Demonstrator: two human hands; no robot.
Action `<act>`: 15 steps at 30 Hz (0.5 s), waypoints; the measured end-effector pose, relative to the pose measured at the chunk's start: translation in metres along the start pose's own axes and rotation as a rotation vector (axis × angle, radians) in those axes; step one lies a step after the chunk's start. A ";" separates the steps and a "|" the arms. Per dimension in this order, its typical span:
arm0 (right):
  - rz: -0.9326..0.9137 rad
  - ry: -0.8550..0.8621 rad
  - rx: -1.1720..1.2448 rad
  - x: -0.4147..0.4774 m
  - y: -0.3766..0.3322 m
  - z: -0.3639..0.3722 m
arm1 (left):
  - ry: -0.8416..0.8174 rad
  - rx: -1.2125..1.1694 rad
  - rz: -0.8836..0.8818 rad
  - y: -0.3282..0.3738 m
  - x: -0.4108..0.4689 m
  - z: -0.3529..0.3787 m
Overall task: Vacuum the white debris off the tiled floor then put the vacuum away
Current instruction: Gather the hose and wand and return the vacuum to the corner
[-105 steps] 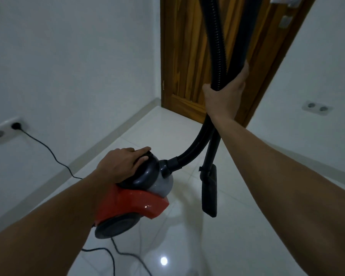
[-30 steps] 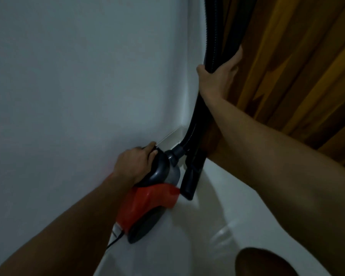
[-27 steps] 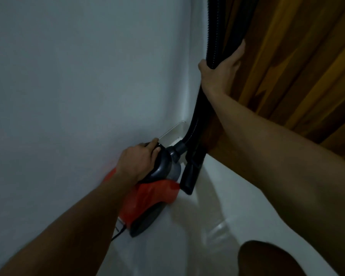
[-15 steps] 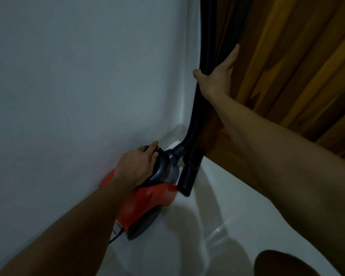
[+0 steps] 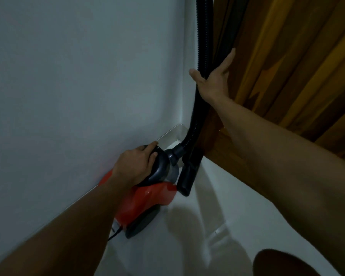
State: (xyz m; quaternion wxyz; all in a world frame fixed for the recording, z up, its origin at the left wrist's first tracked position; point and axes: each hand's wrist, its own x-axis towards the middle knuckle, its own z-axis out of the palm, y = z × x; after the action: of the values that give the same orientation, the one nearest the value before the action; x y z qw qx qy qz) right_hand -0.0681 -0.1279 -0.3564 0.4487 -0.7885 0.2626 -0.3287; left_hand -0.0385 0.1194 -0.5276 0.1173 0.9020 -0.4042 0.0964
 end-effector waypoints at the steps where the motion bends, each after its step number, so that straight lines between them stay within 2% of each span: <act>1: -0.001 0.000 -0.003 -0.001 -0.001 -0.001 | 0.000 0.009 0.008 0.001 -0.001 0.000; 9: 0.010 0.002 -0.030 -0.005 0.003 -0.009 | -0.020 0.125 0.055 0.003 -0.007 -0.001; 15: -0.010 -0.005 -0.116 -0.007 0.005 -0.015 | -0.053 0.114 -0.026 0.004 -0.009 -0.008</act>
State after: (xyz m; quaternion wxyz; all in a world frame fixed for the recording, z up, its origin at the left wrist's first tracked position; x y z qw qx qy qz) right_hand -0.0848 -0.1334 -0.3572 0.4013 -0.8153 0.2761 -0.3130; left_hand -0.0483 0.1253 -0.5213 0.0564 0.9145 -0.3895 0.0939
